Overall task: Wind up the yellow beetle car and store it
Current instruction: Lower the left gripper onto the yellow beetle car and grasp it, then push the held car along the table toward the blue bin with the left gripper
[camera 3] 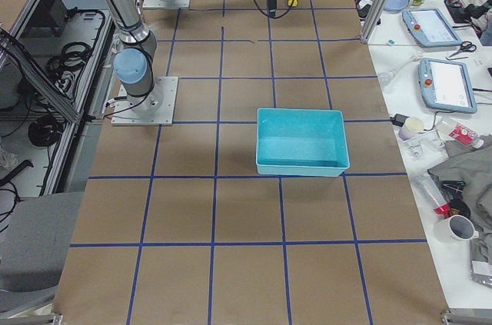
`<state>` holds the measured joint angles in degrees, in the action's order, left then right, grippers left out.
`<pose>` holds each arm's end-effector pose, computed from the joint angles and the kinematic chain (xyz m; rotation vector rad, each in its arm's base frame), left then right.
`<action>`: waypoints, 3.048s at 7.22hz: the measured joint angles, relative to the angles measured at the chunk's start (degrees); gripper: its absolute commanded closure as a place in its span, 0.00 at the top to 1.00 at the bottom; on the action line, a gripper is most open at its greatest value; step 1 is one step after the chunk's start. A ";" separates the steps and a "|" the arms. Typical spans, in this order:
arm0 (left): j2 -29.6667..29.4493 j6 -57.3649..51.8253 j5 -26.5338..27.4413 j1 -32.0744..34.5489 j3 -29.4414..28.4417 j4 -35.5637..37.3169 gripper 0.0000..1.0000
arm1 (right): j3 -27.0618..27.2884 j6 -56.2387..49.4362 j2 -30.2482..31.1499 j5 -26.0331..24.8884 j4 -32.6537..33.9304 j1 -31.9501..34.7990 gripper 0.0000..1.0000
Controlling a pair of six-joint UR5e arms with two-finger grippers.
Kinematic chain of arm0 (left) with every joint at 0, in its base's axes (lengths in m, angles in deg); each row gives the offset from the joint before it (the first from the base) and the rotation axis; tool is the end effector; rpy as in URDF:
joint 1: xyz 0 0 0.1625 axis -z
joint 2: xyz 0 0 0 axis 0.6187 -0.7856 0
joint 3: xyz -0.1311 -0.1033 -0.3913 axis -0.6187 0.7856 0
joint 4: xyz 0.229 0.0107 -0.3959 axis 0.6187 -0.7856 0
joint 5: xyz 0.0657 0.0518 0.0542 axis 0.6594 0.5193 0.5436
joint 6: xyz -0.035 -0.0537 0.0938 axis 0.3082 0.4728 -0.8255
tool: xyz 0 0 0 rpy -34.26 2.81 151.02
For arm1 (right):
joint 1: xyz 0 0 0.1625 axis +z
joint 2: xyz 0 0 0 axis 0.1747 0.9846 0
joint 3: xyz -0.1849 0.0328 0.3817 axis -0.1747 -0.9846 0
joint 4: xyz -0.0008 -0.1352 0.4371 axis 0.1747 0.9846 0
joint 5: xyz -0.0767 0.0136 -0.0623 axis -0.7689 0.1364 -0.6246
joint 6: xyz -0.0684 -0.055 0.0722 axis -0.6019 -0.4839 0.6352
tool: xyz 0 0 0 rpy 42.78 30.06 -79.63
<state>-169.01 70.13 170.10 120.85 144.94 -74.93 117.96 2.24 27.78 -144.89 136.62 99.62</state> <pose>-0.0527 -0.6231 0.3317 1.4886 -2.7450 0.1080 0.1282 -0.5406 0.5101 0.0464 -3.1230 0.2123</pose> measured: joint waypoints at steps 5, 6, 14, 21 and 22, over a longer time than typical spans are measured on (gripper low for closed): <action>-11.03 13.39 -1.60 -0.02 -2.22 9.52 1.00 | 0.00 -0.12 0.00 -0.04 0.03 0.00 1.00; -13.50 14.95 -2.22 -0.02 -4.31 9.79 1.00 | 0.00 -0.12 0.00 -0.08 0.03 0.00 1.00; -23.92 24.73 -2.53 0.00 -7.75 14.21 1.00 | 0.00 -0.12 0.00 -0.07 0.03 0.00 1.00; -23.53 27.38 -3.49 0.24 -7.57 14.26 0.00 | 0.00 -0.12 0.00 -0.08 0.03 0.00 1.00; -23.35 27.75 -5.38 0.25 -7.54 14.24 0.00 | 0.00 -0.12 0.01 -0.07 0.03 0.00 1.00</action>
<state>-192.35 97.88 164.72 121.10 137.40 -60.69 117.95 2.13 27.79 -144.96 136.65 99.62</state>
